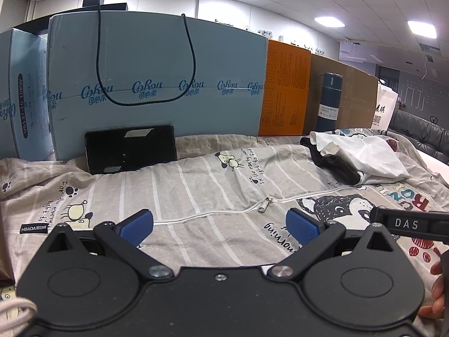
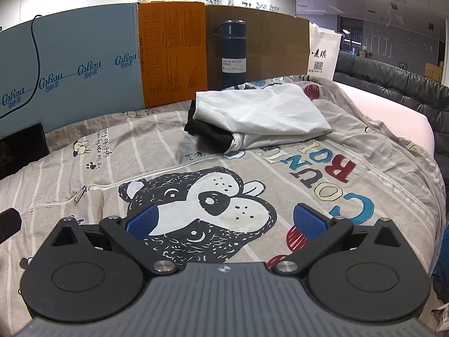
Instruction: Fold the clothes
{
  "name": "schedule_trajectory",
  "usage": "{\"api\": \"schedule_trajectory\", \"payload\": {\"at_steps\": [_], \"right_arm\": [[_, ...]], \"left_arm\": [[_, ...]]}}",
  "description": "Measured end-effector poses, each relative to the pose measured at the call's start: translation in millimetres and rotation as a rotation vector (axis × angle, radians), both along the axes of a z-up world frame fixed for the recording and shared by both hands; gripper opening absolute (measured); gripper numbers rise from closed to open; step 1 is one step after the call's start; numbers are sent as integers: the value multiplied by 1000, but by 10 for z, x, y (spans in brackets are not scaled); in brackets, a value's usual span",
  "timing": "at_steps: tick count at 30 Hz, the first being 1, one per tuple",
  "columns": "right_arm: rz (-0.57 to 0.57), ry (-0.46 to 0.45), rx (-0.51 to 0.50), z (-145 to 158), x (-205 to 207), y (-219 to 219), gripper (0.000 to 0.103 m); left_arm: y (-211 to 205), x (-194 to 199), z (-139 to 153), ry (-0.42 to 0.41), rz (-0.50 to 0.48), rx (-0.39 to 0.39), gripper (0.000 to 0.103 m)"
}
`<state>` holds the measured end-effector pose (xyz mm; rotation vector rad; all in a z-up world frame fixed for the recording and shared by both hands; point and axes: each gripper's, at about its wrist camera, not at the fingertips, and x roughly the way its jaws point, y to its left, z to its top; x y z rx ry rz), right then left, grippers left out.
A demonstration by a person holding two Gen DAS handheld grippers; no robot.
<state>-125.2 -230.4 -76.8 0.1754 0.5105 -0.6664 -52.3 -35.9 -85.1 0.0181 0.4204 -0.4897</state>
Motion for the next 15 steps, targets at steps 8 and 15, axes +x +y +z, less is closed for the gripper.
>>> {"api": "schedule_trajectory", "payload": {"at_steps": [8, 15], "right_arm": [[1, -15, -20, 29, -20, 36, 103], [22, -12, -41, 40, 0, 91, 103]], "left_arm": [[0, 6, 3, 16, -12, -3, 103], [4, 0, 5, 20, -23, -9, 103]]}}
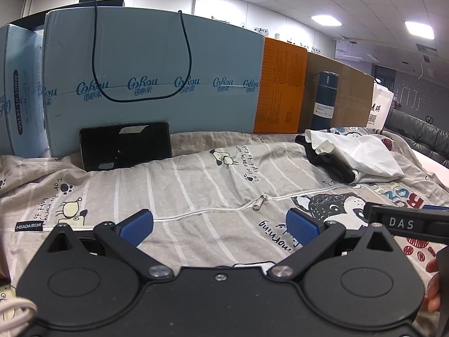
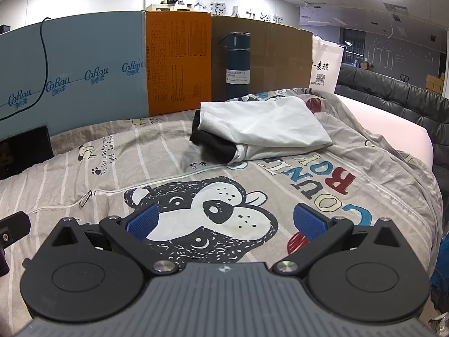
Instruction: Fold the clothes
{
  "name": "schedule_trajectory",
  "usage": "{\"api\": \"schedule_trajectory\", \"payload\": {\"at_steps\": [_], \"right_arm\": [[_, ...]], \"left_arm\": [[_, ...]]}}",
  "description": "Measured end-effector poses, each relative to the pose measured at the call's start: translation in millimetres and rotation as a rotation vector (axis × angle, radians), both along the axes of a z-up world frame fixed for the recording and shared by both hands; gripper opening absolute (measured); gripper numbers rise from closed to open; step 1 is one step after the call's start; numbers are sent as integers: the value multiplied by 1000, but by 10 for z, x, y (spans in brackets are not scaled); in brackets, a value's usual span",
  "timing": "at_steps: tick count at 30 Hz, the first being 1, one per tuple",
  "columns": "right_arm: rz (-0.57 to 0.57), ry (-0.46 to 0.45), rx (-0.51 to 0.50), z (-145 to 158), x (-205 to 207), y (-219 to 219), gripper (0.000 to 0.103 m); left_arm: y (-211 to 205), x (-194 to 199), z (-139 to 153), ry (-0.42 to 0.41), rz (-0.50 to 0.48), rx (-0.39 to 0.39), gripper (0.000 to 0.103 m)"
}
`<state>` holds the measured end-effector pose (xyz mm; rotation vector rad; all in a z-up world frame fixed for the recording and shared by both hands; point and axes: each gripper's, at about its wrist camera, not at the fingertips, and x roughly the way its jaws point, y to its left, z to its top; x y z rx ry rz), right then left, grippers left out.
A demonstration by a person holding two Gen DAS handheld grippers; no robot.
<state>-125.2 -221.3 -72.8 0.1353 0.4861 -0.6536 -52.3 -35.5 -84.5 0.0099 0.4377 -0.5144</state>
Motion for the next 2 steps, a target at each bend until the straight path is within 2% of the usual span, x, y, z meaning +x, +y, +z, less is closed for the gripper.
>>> {"api": "schedule_trajectory", "payload": {"at_steps": [2], "right_arm": [[8, 0, -6, 2, 9, 18, 103]], "left_arm": [[0, 1, 3, 5, -3, 0, 103]]}}
